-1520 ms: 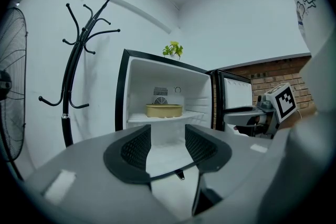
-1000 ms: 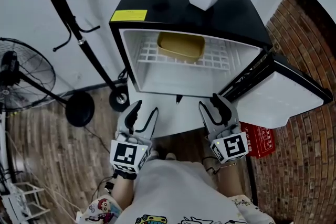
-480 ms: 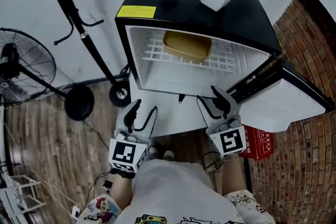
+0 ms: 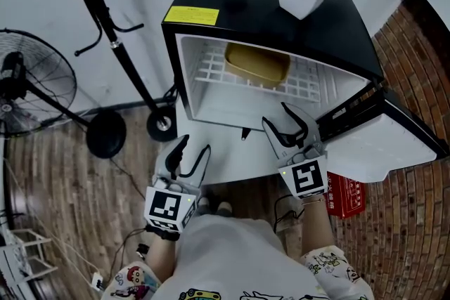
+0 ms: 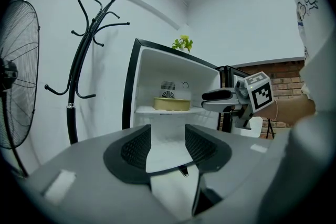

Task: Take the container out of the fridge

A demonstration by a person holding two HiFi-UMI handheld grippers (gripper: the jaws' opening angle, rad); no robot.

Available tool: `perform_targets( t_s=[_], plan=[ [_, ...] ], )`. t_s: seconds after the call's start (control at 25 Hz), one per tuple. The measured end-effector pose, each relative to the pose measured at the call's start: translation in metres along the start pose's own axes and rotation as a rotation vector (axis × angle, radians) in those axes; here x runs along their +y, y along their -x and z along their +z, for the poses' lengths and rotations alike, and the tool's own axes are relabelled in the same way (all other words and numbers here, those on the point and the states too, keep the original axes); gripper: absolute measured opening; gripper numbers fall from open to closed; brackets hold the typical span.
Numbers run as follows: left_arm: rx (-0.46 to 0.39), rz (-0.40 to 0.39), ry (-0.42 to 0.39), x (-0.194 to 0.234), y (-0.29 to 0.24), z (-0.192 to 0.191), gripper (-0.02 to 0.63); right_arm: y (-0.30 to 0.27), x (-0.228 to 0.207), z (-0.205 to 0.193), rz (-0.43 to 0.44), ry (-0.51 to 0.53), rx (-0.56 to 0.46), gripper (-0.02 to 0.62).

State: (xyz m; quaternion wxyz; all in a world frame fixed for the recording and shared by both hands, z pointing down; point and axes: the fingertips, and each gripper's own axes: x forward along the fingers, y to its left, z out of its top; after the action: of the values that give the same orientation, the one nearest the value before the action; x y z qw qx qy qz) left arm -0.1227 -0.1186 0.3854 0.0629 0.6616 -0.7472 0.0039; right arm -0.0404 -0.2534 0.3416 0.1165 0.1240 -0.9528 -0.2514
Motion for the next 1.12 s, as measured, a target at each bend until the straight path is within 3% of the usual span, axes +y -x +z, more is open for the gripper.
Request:
perform_targets(
  t_s=[0.12, 0.68, 1.12],
  plan=[
    [0.003, 0.002, 0.003, 0.002, 0.001, 0.0, 0.198, -0.01, -0.002, 0.001, 0.019, 0.077, 0.048, 0.196],
    [-0.021, 0.003, 0.007, 0.006, 0.001, -0.002, 0.198, -0.049, -0.001, 0.001, 0.058, 0.249, 0.117, 0.237],
    [-0.021, -0.006, 0.026, 0.001, 0.003, 0.001, 0.196, -0.075, -0.009, -0.017, 0.078, 0.389, 0.253, 0.264]
  ],
)
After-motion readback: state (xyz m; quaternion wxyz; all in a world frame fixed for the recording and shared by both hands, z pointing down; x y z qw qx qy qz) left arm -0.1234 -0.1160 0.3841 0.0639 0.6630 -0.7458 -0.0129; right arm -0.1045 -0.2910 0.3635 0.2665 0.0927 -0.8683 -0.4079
